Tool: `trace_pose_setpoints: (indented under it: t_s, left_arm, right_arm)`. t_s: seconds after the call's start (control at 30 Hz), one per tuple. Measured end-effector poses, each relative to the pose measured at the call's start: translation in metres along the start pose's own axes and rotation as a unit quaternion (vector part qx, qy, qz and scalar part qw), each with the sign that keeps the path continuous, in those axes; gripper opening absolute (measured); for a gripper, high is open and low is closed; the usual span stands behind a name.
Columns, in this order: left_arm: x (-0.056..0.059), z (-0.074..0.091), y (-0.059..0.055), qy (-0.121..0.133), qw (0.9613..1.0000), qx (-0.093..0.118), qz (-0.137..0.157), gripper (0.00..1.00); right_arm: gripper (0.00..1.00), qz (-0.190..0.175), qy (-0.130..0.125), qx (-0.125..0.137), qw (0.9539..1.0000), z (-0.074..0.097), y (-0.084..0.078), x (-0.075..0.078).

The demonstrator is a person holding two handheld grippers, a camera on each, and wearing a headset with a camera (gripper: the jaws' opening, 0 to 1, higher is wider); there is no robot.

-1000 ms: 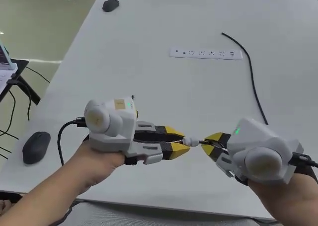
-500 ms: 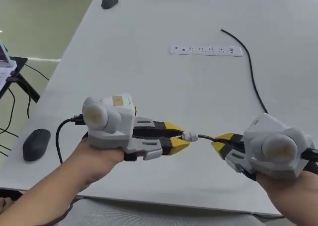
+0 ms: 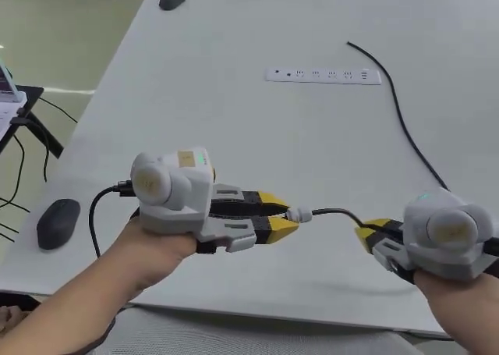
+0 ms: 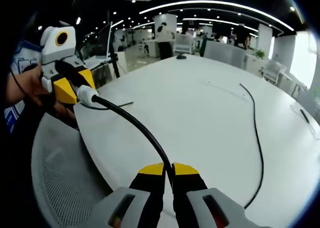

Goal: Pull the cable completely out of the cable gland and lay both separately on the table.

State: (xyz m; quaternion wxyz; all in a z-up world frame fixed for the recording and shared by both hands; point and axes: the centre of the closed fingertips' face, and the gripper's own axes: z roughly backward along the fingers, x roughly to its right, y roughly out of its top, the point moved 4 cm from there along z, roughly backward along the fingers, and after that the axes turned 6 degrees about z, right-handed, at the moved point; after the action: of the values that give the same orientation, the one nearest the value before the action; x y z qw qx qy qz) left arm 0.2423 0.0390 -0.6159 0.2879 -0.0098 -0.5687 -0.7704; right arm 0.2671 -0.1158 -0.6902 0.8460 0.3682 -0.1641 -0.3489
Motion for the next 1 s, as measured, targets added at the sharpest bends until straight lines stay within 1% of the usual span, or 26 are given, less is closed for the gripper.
trace_pose_setpoints:
  t_s: [0.07,0.37,0.5,0.53,0.6,0.67,1.0]
  left_arm:
    - [0.0005,-0.0004,-0.0013,0.000,1.0000,-0.003,-0.001,0.15]
    - [0.0006,-0.0015,-0.0004,-0.001,1.0000,-0.003,0.000,0.15]
    - [-0.0003,-0.0014,0.0008,0.001,1.0000,-0.002,0.001,0.15]
    - [-0.0005,-0.0011,0.0011,0.000,1.0000,-0.002,0.002,0.15]
    - [-0.0005,-0.0007,0.0009,0.000,1.0000,-0.002,0.002,0.15]
    - [-0.0003,-0.0004,0.0011,0.000,1.0000,-0.001,0.004,0.15]
    - [-0.0018,0.0011,0.0018,0.005,1.0000,-0.001,0.005,0.15]
  right_arm:
    - [0.00,0.002,0.001,-0.001,1.0000,-0.0004,-0.0029,-0.0011]
    - [0.00,0.010,0.003,-0.001,0.9999,0.0014,-0.0028,-0.0024]
    - [0.00,0.025,0.008,0.000,0.9996,0.0023,-0.0031,-0.0035]
    - [0.00,0.024,0.010,0.000,0.9997,0.0023,-0.0034,-0.0038]
    - [0.00,0.009,0.012,0.002,0.9999,0.0035,-0.0037,-0.0037]
    - [0.00,0.011,0.012,0.004,0.9999,0.0046,-0.0037,-0.0038]
    - [0.02,0.047,0.022,-0.001,0.9987,0.0096,-0.0022,-0.0060]
